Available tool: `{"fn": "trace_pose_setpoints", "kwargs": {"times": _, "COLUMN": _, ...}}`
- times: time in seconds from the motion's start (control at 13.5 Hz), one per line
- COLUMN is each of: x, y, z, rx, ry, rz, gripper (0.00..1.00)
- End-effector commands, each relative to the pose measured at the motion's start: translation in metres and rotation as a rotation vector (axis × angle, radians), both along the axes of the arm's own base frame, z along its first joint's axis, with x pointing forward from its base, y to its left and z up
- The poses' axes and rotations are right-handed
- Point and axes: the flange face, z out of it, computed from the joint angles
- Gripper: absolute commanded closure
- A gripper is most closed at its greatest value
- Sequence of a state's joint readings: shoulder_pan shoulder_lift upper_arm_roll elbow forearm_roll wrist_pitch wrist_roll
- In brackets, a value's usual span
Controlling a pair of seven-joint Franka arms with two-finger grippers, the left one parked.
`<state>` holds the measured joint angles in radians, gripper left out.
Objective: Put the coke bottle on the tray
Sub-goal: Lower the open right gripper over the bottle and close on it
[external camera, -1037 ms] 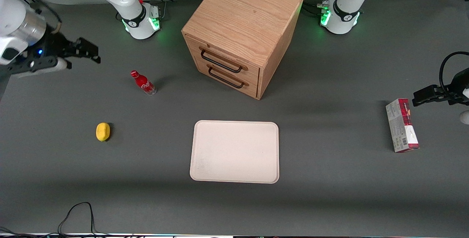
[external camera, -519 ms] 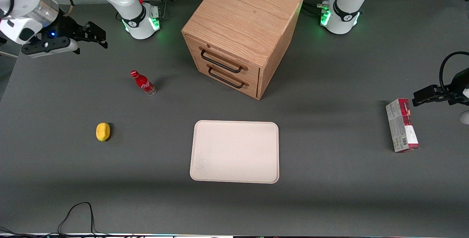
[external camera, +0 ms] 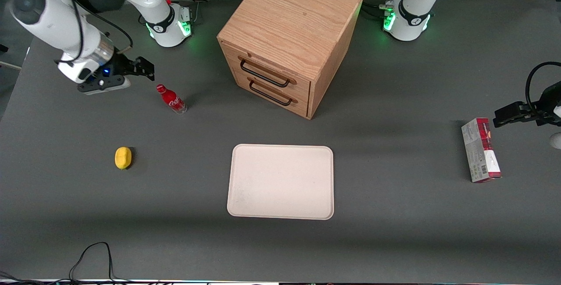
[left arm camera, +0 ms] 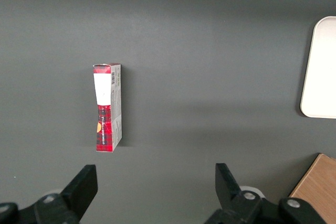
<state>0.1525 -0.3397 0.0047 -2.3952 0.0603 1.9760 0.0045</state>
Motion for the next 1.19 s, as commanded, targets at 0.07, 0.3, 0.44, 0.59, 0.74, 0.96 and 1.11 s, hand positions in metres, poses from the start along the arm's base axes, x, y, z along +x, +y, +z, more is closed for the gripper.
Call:
{"fn": "trace_pose_setpoints", "kwargs": {"times": 0.07, "x": -0.022, "y": 0.002, "z": -0.049, "rx": 0.008, "ry": -0.038, "rz": 0.001, "gripper": 0.0}}
{"fn": "trace_pose_setpoints", "kwargs": {"times": 0.3, "x": -0.033, "y": 0.007, "z": -0.08, "rx": 0.007, "ry": -0.053, "rz": 0.016, "gripper": 0.0}}
{"fn": "trace_pose_setpoints", "kwargs": {"times": 0.44, "x": -0.032, "y": 0.008, "z": -0.097, "rx": 0.004, "ry": -0.051, "rz": 0.015, "gripper": 0.0}}
{"fn": "trace_pose_setpoints", "kwargs": {"times": 0.59, "x": -0.038, "y": 0.007, "z": -0.109, "rx": 0.003, "ry": -0.056, "rz": 0.013, "gripper": 0.0}}
{"fn": "trace_pose_setpoints", "kwargs": {"times": 0.74, "x": -0.039, "y": 0.006, "z": -0.11, "rx": 0.003, "ry": -0.055, "rz": 0.013, "gripper": 0.01}}
{"fn": "trace_pose_setpoints", "kwargs": {"times": 0.96, "x": -0.039, "y": 0.006, "z": -0.115, "rx": 0.001, "ry": -0.046, "rz": 0.013, "gripper": 0.01}}
{"fn": "trace_pose_setpoints", "kwargs": {"times": 1.11, "x": -0.039, "y": 0.006, "z": -0.119, "rx": -0.001, "ry": -0.037, "rz": 0.013, "gripper": 0.01}}
